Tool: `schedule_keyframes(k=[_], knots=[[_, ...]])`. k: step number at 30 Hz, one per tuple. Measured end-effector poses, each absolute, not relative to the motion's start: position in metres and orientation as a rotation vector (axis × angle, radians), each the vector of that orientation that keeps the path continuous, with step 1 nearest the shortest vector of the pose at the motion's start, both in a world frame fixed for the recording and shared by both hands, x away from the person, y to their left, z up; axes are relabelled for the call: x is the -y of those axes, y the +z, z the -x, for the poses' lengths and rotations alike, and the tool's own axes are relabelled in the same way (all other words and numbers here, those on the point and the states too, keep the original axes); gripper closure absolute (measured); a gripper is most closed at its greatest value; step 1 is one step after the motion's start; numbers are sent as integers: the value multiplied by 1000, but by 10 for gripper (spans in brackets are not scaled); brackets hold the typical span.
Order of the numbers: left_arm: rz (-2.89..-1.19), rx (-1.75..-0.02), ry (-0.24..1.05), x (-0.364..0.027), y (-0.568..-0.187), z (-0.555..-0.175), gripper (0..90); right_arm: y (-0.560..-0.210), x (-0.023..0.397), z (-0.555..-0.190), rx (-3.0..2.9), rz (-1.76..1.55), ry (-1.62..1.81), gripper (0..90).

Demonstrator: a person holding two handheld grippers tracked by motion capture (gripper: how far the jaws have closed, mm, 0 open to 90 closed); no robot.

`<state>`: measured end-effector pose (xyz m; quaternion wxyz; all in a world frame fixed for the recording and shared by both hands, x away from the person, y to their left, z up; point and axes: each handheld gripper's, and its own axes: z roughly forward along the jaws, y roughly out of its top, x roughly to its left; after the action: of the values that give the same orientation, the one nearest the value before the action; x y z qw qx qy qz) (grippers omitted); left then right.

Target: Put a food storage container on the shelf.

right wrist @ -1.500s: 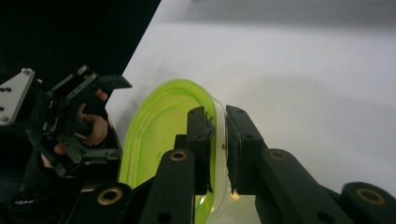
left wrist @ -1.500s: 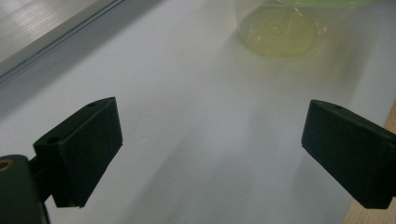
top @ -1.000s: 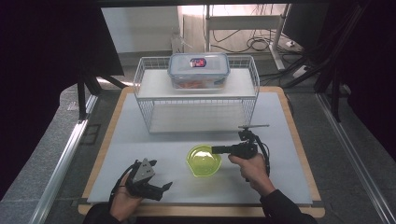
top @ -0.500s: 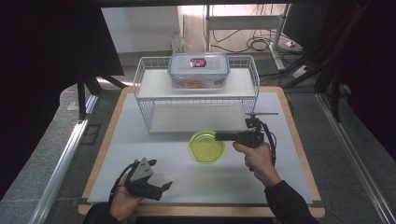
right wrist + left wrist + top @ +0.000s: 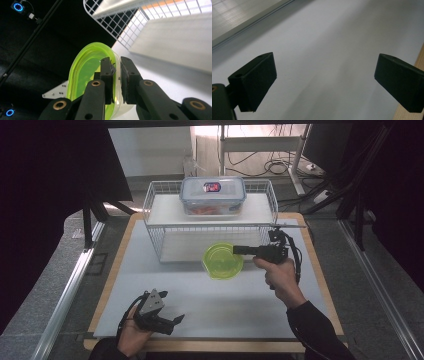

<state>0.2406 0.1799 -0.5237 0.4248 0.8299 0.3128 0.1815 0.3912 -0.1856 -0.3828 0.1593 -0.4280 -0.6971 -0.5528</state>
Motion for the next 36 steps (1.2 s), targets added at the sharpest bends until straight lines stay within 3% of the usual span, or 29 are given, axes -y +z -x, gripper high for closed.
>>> schedule_keyframes(k=[36], knots=[[-2072, -781, 455, -180, -523, -240, 40, -272, 179, -450, 1983, 1316, -1767, 818]])
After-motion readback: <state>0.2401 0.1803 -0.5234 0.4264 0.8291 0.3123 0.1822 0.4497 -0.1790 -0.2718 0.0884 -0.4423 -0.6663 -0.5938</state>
